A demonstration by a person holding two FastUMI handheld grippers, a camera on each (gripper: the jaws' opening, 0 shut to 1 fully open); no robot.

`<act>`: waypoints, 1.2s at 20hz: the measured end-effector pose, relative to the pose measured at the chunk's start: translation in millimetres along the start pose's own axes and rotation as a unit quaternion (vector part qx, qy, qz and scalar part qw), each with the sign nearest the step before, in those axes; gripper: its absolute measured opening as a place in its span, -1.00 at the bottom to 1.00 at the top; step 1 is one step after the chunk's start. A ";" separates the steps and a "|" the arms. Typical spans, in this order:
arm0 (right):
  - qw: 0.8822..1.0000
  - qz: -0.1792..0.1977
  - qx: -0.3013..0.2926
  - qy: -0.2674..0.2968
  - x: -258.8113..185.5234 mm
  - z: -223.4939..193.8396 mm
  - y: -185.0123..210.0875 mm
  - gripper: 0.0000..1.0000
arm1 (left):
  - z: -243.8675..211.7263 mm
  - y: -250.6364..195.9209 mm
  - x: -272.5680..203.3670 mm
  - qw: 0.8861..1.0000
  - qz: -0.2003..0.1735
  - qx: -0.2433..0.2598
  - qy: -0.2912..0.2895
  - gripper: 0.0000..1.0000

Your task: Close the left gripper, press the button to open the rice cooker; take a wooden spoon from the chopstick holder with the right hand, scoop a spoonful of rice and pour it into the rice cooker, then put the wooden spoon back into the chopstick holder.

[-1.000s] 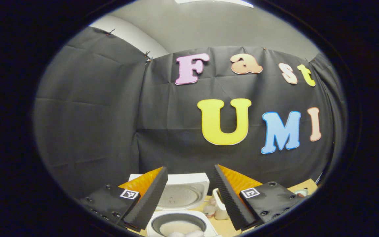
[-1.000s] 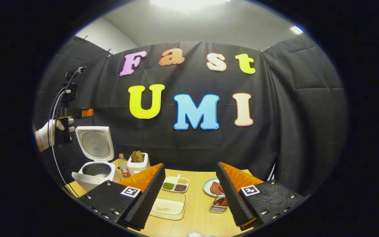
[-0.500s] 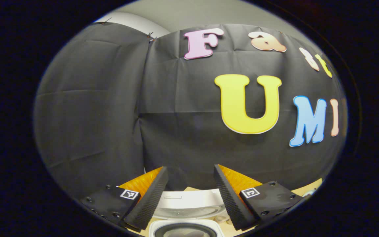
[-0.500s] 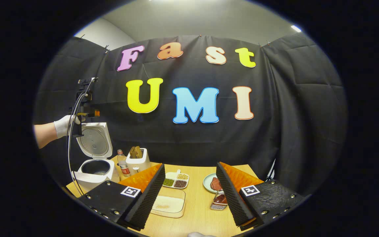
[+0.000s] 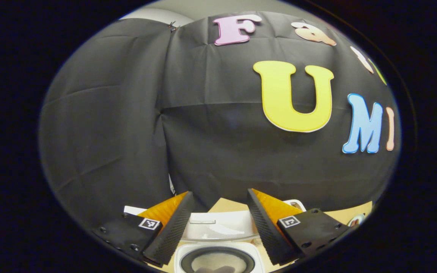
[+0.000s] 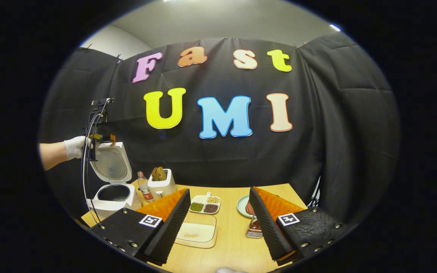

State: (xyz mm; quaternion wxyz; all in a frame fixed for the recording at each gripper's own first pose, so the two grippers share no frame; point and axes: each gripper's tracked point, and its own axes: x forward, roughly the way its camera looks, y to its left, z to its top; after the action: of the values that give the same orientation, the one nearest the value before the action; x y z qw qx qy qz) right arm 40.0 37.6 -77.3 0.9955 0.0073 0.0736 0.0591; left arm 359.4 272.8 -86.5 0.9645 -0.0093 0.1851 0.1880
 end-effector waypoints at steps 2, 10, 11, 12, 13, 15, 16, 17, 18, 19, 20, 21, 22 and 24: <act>1.000 0.005 -0.003 -0.005 -3.1 2.6 2.0 0.90 | -8.8 -3.6 -13.3 1.000 -0.001 -0.002 0.019 0.93; 1.000 0.020 0.013 -0.002 -12.7 -7.5 4.4 0.91 | -69.3 -10.1 -88.0 0.995 -0.022 -0.014 0.093 0.99; 1.000 0.019 0.015 0.000 -13.7 -9.5 3.7 0.90 | -85.2 -10.0 -100.4 0.994 -0.025 -0.013 0.106 0.93; 1.000 0.020 0.013 0.001 -15.7 -10.5 3.9 0.90 | -99.2 -12.0 -110.6 0.992 -0.029 -0.015 0.118 0.92; 1.000 0.019 0.010 0.002 -16.5 -11.7 3.4 0.90 | -116.5 -13.4 -119.7 0.990 -0.034 -0.016 0.135 0.96; 1.000 0.022 0.010 0.007 -17.3 -16.3 5.1 0.91 | -150.4 -13.9 -128.6 0.985 -0.044 -0.017 0.164 1.00; 1.000 0.024 0.014 0.009 -17.4 -17.4 7.3 0.92 | -171.3 -15.9 -129.2 0.982 -0.046 -0.016 0.182 1.00; 0.999 0.026 0.018 0.011 -17.9 -20.0 8.9 0.92 | -189.4 -16.1 -131.5 0.979 -0.048 -0.011 0.200 1.00; 0.999 0.026 0.019 0.014 -18.4 -21.0 8.9 0.92 | -206.3 -16.6 -134.3 0.975 -0.050 -0.010 0.217 0.99; 0.999 0.027 0.019 0.015 -18.0 -21.5 9.5 0.92 | -219.9 -17.5 -133.4 0.972 -0.050 -0.009 0.231 0.98; 0.999 0.028 0.019 0.018 -17.7 -22.8 10.3 0.92 | -232.2 -15.8 -131.8 0.969 -0.048 -0.006 0.244 1.00; 0.999 0.029 0.019 0.020 -17.8 -24.1 10.6 0.92 | -244.9 -14.0 -131.3 0.966 -0.047 -0.004 0.255 0.99; 0.999 0.028 0.019 0.021 -17.0 -24.4 10.5 0.92 | -253.5 -13.5 -132.0 0.964 -0.046 -0.004 0.263 0.99; 0.999 0.028 0.019 0.024 -17.2 -24.7 11.0 0.92 | -267.8 -13.6 -129.5 0.960 -0.045 0.003 0.276 0.99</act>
State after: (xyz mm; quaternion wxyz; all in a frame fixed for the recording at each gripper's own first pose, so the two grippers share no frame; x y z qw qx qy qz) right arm 18.2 46.6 -99.0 0.9911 0.0264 0.0979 0.0861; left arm 158.1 190.3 -289.9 0.8832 -0.0666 0.4443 0.1345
